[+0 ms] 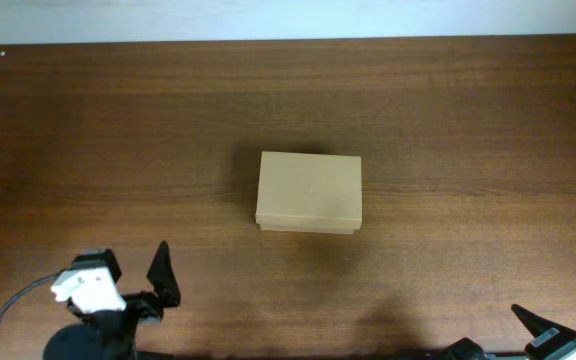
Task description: Pack container
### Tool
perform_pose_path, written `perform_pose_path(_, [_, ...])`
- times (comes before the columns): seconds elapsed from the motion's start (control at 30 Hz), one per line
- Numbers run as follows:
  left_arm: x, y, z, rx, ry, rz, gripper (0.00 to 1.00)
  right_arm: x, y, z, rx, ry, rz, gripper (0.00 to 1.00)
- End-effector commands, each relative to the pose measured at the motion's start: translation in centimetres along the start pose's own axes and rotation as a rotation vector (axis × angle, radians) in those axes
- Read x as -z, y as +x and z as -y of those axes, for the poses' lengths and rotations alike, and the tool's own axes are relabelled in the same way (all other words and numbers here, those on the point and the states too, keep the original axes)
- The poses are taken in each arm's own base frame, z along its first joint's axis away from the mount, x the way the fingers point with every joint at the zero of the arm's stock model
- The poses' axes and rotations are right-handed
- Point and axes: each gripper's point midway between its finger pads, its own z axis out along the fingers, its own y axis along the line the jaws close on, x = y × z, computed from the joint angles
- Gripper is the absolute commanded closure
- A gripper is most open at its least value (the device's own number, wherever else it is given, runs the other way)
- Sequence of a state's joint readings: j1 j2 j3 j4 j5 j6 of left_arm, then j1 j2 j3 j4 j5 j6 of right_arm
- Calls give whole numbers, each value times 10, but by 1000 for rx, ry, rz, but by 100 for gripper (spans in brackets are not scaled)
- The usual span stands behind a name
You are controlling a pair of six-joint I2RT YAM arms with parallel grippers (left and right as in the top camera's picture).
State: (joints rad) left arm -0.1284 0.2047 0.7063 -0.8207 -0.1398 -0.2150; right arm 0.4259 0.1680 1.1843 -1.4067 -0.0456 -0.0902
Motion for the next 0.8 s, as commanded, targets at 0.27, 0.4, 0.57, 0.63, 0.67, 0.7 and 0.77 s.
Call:
perform_pose_path(0.27, [-25, 56, -22, -116, -62, -38, 0, 0, 0, 0, 5, 3, 3, 1])
perform_pose_path(0.4, [-36, 81, -26, -125, -66, -95, 1, 0, 0, 0, 5, 3, 3, 1])
perform_pose_path(0.57, [-48, 112, -19, -150, 0, -158, 0, 0, 0, 0, 5, 3, 3, 1])
perform_pose_path(0.63, [-51, 121, -18, -149, 15, -171, 1, 0, 0, 0, 5, 3, 3, 1])
perform_pose_path(0.67, [-53, 126, -18, -149, 14, -180, 0, 0, 0, 0, 5, 3, 3, 1])
perform_pose_path(0.7, [-54, 129, -19, -149, 14, -188, 1, 0, 0, 0, 5, 3, 3, 1])
perform_pose_path(0.77, [-56, 136, -20, -150, 12, -206, 0, 0, 0, 0, 5, 3, 3, 1])
